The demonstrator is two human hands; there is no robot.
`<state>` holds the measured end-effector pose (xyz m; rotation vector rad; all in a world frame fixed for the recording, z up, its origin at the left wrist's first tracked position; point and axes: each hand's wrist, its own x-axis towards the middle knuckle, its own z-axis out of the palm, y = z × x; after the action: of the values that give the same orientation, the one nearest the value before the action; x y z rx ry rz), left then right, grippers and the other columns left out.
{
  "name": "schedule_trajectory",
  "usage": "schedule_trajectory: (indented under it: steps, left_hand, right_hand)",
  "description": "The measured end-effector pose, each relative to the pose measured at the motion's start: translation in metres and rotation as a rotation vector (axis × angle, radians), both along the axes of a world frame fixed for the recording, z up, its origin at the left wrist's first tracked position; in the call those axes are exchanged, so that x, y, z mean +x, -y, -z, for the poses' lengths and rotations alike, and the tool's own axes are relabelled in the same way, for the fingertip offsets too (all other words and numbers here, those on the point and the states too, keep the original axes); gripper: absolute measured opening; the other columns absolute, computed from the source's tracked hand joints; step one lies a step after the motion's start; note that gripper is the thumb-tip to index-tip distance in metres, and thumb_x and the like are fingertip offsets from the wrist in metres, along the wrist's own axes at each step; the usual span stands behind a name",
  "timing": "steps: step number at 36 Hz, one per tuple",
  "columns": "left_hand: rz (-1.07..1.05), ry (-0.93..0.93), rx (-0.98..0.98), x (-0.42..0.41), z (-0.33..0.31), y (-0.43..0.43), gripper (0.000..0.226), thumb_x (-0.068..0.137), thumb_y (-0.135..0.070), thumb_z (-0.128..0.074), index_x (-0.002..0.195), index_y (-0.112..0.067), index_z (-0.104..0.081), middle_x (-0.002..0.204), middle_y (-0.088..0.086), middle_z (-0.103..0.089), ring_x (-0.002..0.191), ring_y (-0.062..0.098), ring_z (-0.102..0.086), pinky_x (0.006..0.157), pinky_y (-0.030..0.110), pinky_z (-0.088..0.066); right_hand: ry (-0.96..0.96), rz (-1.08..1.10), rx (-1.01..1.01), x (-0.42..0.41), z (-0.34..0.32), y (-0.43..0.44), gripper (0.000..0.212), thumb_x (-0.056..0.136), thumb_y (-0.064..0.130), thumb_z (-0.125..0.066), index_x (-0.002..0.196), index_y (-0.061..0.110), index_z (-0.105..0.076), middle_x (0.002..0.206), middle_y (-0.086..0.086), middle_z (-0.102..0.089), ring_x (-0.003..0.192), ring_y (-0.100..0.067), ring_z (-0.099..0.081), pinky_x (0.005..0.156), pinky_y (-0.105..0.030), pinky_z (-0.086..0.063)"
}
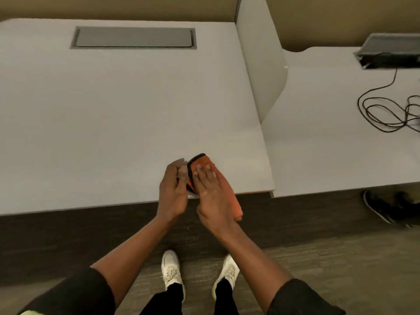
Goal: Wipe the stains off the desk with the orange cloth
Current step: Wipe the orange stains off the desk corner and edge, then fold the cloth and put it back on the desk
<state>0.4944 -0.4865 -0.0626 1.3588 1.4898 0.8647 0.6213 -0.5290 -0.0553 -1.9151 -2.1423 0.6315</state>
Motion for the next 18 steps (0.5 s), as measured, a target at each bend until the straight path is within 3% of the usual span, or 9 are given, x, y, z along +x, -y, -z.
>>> schedule_trajectory:
  steps: [3,5,8,12,16,18]
  left_hand:
    - [-0.042,0.006,-0.019,-0.021,-0.007,0.019,0.035,0.114,-0.039,-0.049,0.143,-0.02,-0.06,0.135,-0.011,-0.065,0.121,-0.007,-0.06,0.102,0.022,-0.05]
    - [-0.103,0.002,-0.031,-0.034,-0.013,0.031,0.035,0.112,-0.038,-0.056,0.142,-0.021,-0.059,0.141,-0.009,-0.063,0.126,0.001,-0.058,0.103,0.023,-0.047]
    - [-0.166,0.012,-0.036,-0.05,-0.027,0.043,0.031,0.11,-0.032,-0.062,0.14,-0.024,-0.057,0.139,-0.014,-0.059,0.13,0.008,-0.056,0.098,0.017,-0.044]
    - [-0.123,0.039,-0.063,-0.064,-0.046,0.056,0.039,0.106,-0.031,-0.068,0.142,-0.026,-0.054,0.137,-0.022,-0.057,0.132,-0.004,-0.054,0.111,0.028,-0.045]
    - [-0.014,0.078,-0.104,-0.074,-0.065,0.06,0.036,0.102,-0.042,-0.072,0.134,-0.034,-0.059,0.13,-0.024,-0.063,0.119,-0.009,-0.063,0.09,0.013,-0.052]
    - [0.04,0.151,-0.115,-0.075,-0.072,0.059,0.029,0.1,-0.04,-0.074,0.127,-0.033,-0.064,0.119,-0.019,-0.072,0.111,-0.009,-0.069,0.087,0.012,-0.057]
  right_hand:
    - [-0.005,-0.013,-0.039,-0.009,-0.012,0.005,0.082,0.096,0.002,-0.058,0.167,0.016,-0.021,0.178,-0.007,-0.015,0.167,-0.023,-0.005,0.137,-0.043,-0.005]
    - [-0.11,0.078,-0.079,-0.014,-0.027,0.004,0.076,0.095,-0.001,-0.058,0.164,0.018,-0.033,0.172,-0.005,-0.035,0.162,-0.022,-0.027,0.134,-0.041,-0.021]
    - [-0.256,0.257,-0.131,-0.025,-0.05,-0.001,0.062,0.096,-0.004,-0.057,0.151,0.02,-0.047,0.147,-0.004,-0.059,0.134,-0.023,-0.059,0.113,-0.036,-0.049]
    - [-0.356,0.412,-0.108,-0.041,-0.072,-0.011,0.05,0.1,-0.002,-0.054,0.145,0.02,-0.052,0.137,-0.004,-0.058,0.118,-0.018,-0.062,0.102,-0.034,-0.056]
    - [-0.452,0.556,-0.034,-0.051,-0.087,-0.022,0.044,0.1,0.002,-0.058,0.139,0.023,-0.058,0.13,-0.002,-0.054,0.111,-0.017,-0.064,0.098,-0.038,-0.061]
    - [-0.496,0.618,-0.008,-0.053,-0.094,-0.028,0.04,0.099,0.007,-0.062,0.135,0.024,-0.06,0.127,-0.002,-0.053,0.106,-0.018,-0.067,0.093,-0.039,-0.064]
